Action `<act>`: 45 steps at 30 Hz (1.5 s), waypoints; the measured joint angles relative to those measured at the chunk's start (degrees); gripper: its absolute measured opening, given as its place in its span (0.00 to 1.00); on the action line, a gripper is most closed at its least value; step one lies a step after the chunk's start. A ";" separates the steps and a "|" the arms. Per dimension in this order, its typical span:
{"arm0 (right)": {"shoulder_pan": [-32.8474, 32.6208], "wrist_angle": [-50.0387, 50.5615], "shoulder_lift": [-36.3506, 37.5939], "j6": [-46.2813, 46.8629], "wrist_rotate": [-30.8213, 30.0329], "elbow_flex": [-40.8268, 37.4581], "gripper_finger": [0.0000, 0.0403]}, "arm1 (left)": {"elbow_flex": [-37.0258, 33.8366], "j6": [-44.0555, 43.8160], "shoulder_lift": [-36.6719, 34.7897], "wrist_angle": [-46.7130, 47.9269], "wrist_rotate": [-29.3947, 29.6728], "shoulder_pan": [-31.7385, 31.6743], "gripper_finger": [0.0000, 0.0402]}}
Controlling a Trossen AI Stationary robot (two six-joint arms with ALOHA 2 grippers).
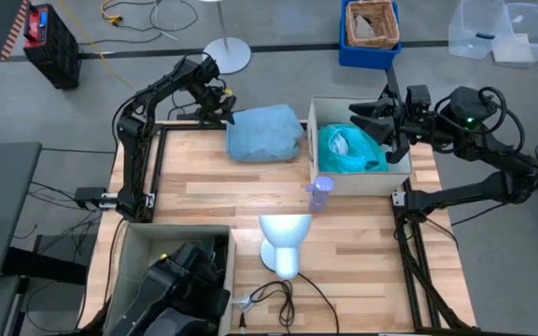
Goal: Sort clothes
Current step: Put the light blue jeans into the top laundry organizer
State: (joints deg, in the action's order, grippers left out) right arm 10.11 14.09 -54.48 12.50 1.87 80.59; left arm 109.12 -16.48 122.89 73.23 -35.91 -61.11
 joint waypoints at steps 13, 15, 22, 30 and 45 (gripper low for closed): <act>0.02 0.00 0.11 1.17 0.00 -0.01 0.40 | 4.57 3.87 -1.93 2.23 -2.89 -1.48 0.47; 0.02 0.04 0.09 1.17 0.00 -0.01 0.40 | 4.90 3.97 -1.95 2.34 -0.64 -1.59 0.47; 0.02 0.09 -0.33 1.15 0.00 -0.01 0.40 | 3.72 4.30 3.80 5.27 1.41 -0.85 0.52; 0.04 0.04 -0.33 1.15 -0.17 -0.01 0.40 | 4.88 4.86 4.13 5.27 1.40 -1.35 0.58; 0.04 0.07 -1.07 1.60 -0.39 -0.01 0.40 | 4.24 5.34 3.91 4.85 0.70 -1.22 0.55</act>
State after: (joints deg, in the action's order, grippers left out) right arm 10.15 14.15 -55.55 14.11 1.48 80.58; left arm 113.36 -11.14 126.80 78.08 -35.21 -62.33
